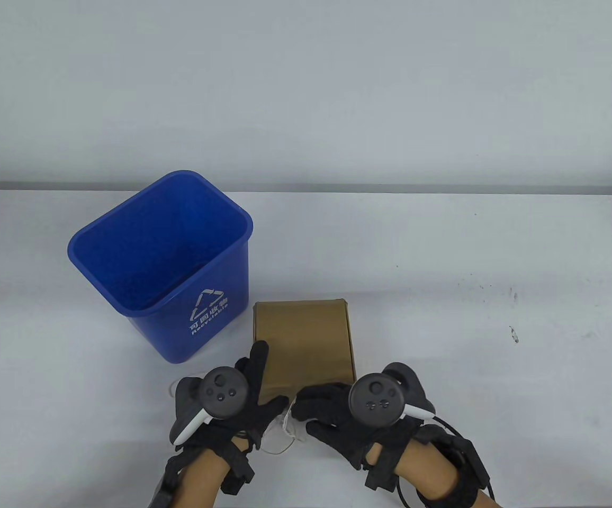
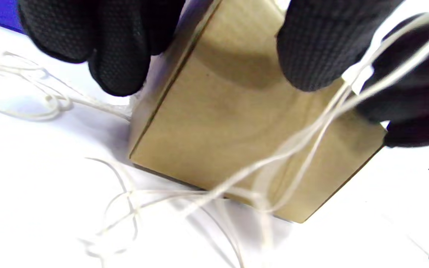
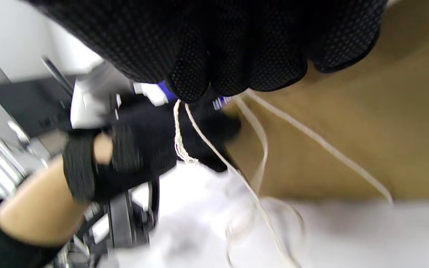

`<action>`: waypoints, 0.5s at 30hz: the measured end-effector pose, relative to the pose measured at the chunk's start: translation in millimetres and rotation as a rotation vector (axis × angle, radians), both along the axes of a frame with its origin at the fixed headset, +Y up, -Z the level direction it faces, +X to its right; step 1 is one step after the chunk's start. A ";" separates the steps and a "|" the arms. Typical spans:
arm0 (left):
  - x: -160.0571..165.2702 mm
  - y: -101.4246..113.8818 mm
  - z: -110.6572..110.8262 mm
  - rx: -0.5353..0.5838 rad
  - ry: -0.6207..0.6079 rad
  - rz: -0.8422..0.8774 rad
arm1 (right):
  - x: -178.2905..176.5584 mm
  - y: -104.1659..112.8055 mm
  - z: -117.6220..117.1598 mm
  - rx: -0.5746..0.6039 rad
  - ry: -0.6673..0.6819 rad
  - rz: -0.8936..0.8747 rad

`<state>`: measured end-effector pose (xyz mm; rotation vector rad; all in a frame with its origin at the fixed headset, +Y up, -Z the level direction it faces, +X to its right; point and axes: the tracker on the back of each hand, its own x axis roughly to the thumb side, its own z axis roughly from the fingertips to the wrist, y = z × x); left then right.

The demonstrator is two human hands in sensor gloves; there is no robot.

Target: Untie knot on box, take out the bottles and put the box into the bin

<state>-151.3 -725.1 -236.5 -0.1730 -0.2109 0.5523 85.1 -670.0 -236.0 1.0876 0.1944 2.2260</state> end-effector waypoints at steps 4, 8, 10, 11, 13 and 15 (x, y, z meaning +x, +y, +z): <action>-4.0 0.7 1.3 -0.010 0.018 -0.004 | 4.1 -0.7 -4.5 0.022 -0.013 -0.032; -5.7 0.2 0.9 -0.027 0.037 0.005 | -12.9 -18.5 0.9 0.002 0.055 0.126; -7.4 1.9 1.4 -0.020 0.050 -0.003 | -16.4 -17.2 4.6 0.085 0.054 0.182; -8.2 2.7 1.8 -0.021 0.058 -0.005 | -16.8 -15.2 6.3 0.105 0.044 0.178; -10.7 5.7 2.4 -0.014 0.069 -0.017 | -15.0 -10.1 8.1 0.125 0.019 0.146; -13.0 7.1 2.7 -0.013 0.089 -0.038 | -10.6 -4.5 7.2 0.158 -0.011 0.098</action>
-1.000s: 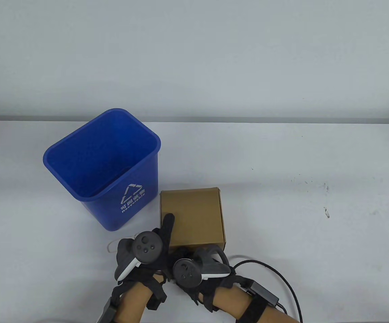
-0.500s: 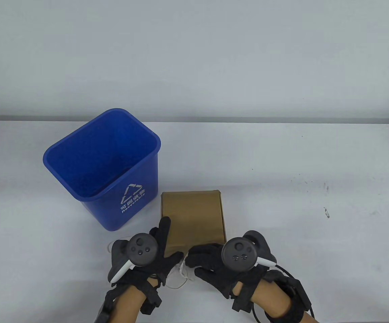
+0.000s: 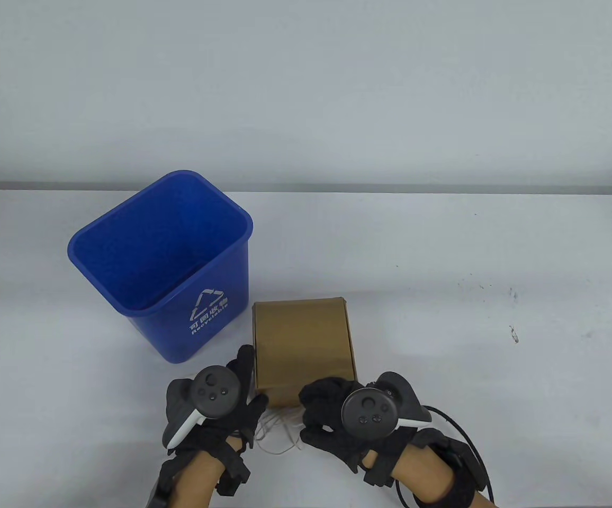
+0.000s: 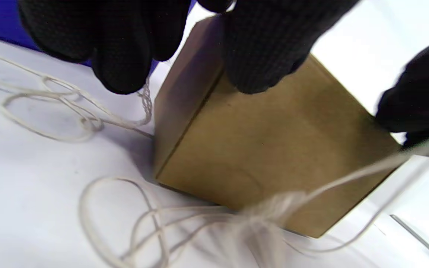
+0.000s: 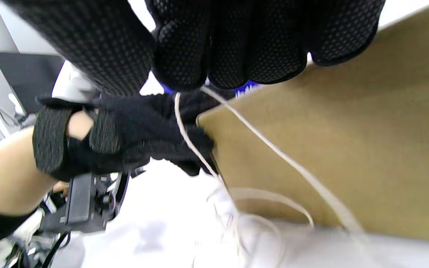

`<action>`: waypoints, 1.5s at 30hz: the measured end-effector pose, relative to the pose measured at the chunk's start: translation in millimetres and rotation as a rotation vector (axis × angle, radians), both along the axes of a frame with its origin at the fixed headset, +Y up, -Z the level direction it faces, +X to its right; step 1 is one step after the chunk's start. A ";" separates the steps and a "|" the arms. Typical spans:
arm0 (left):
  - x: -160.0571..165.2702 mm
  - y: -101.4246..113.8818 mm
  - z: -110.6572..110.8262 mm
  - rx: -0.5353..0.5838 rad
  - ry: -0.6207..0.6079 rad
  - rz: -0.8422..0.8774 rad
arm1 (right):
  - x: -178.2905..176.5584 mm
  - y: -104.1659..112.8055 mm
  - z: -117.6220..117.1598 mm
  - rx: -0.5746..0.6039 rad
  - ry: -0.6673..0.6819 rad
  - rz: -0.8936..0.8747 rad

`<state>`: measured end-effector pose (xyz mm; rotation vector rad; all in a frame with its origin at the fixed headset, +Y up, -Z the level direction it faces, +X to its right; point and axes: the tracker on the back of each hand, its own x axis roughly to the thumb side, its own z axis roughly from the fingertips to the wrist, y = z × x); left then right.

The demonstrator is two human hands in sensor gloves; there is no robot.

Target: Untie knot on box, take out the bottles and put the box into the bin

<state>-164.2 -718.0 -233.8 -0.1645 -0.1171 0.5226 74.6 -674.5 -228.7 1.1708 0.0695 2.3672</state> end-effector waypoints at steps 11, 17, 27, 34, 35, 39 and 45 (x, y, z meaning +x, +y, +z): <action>-2.9 11.3 6.5 0.109 0.045 0.034 | 14.7 7.0 -8.0 -0.066 0.056 -0.142; -4.7 12.0 7.9 0.128 0.058 0.066 | 22.8 6.3 -12.0 0.042 -0.070 -0.232; 46.5 36.6 37.0 0.619 -0.209 -0.148 | 27.1 -40.2 -39.3 -0.120 -0.170 0.163; 75.8 20.9 35.2 0.310 -0.393 -0.284 | 28.4 -39.8 -40.0 -0.136 -0.179 0.160; 74.3 14.2 30.9 0.208 -0.388 -0.308 | 28.8 -40.0 -40.3 -0.139 -0.178 0.158; 65.8 -21.2 14.4 -0.159 -0.392 -0.309 | 29.1 -40.5 -40.9 -0.153 -0.173 0.151; 55.9 -34.8 3.0 -0.275 -0.338 -0.342 | 32.3 -37.9 -42.1 -0.155 -0.177 0.175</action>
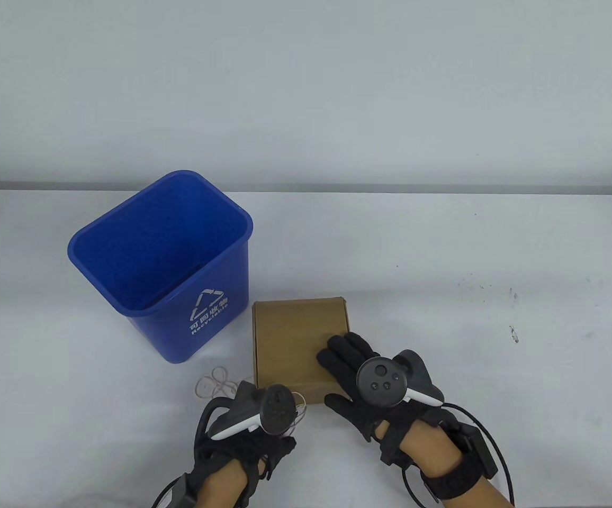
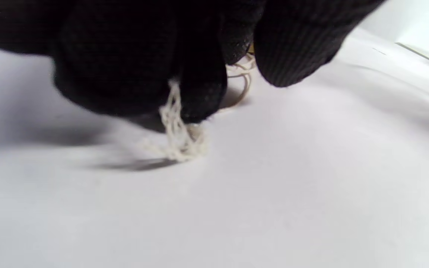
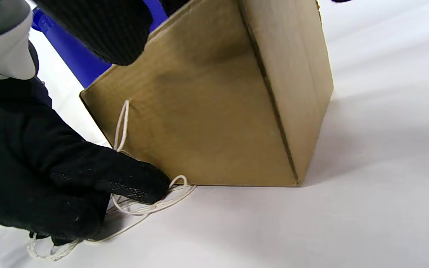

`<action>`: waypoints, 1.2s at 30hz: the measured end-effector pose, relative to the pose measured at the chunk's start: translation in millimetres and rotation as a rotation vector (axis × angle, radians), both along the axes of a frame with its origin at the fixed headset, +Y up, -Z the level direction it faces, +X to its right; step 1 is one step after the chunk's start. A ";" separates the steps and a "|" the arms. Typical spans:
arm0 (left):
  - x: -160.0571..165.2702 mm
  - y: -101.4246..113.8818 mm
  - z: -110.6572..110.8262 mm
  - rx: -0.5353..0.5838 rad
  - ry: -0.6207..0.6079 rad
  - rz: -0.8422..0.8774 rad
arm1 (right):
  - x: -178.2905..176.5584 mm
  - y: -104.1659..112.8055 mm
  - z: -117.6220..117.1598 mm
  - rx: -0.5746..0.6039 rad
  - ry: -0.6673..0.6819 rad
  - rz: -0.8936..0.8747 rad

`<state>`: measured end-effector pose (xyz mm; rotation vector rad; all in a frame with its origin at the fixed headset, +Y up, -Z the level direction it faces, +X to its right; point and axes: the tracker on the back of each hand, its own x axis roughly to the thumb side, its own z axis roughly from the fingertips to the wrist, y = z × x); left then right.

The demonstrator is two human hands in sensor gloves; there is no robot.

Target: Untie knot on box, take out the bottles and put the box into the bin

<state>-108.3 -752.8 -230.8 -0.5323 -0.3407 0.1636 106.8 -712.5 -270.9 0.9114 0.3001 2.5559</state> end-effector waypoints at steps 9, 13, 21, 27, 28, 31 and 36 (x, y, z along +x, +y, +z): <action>-30.8 2.3 -6.3 -0.040 0.140 0.029 | 6.7 -7.6 -4.0 0.000 -0.003 0.013; -35.7 4.1 -6.2 -0.044 0.183 0.009 | 9.2 -10.8 -2.7 -0.005 -0.008 0.034; -50.8 3.9 -12.7 -0.041 0.266 0.010 | 28.8 -16.5 -1.7 0.023 -0.030 -0.021; -65.6 4.0 -15.9 -0.024 0.341 -0.008 | 27.7 -14.6 -0.5 0.039 -0.031 -0.001; -68.1 4.2 -16.4 -0.019 0.356 -0.014 | 27.5 -14.6 -0.5 0.039 -0.029 -0.002; -76.5 5.0 -18.4 -0.019 0.392 -0.029 | 27.1 -14.5 -1.4 0.033 -0.015 -0.006; -87.6 11.1 -18.7 0.004 0.425 -0.027 | 25.9 -14.6 -1.0 0.059 0.006 0.032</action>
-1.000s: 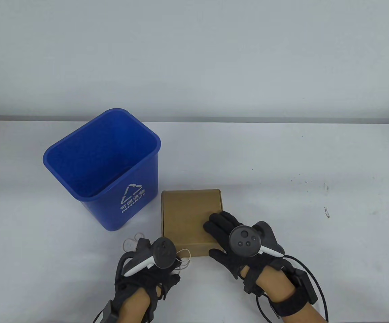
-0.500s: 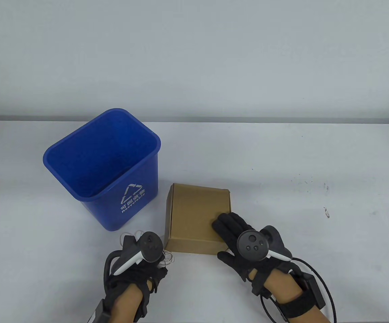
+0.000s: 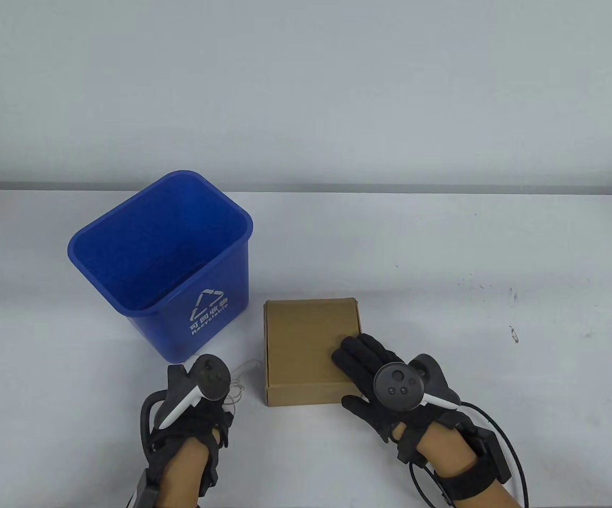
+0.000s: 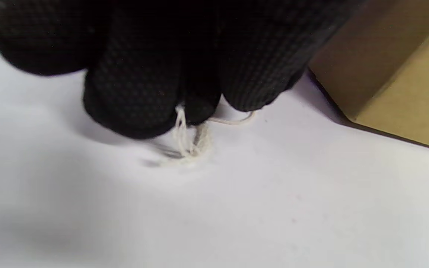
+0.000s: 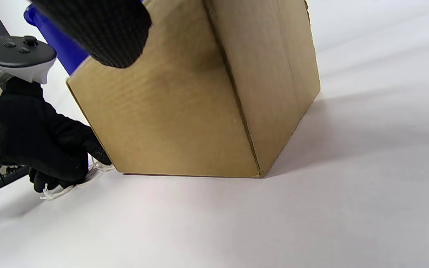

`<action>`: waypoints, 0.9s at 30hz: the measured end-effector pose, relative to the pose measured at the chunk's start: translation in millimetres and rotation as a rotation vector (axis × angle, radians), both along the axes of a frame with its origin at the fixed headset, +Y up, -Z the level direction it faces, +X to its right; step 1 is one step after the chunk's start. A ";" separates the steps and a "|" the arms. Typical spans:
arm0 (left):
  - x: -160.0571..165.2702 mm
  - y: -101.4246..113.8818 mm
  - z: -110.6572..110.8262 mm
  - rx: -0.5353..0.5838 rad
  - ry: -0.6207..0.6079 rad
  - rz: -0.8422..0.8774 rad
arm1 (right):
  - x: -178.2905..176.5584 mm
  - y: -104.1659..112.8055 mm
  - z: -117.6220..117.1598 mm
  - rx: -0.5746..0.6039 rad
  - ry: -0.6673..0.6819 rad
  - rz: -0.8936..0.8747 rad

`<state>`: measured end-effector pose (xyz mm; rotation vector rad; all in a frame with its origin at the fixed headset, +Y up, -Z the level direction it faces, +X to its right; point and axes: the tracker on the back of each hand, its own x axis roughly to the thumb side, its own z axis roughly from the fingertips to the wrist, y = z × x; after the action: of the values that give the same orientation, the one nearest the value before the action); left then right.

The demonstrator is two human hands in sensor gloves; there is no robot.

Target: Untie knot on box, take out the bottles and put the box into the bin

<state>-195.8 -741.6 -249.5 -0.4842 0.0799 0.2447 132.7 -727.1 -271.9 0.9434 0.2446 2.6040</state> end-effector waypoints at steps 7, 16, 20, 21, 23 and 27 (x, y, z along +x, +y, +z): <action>-19.2 34.1 13.8 0.244 0.088 0.103 | 0.9 0.0 0.3 -0.023 -0.003 -0.025; -24.2 43.1 19.5 0.349 0.112 0.132 | 0.4 -0.3 0.3 -0.049 0.002 -0.037; -29.8 40.6 16.5 0.375 0.135 0.150 | 0.2 -0.1 0.1 -0.055 0.003 -0.039; -31.5 39.1 15.3 0.374 0.155 0.152 | 0.3 0.0 0.1 -0.059 0.004 -0.041; -34.4 37.7 13.3 0.414 0.196 0.129 | 0.5 0.1 0.1 -0.064 0.005 -0.045; -43.5 29.1 8.3 0.365 0.230 0.181 | 1.2 0.5 0.5 -0.075 0.007 -0.046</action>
<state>-239.3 -712.5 -241.1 -0.0978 0.2123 0.4822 134.0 -726.6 -271.4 0.9212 0.3162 2.5320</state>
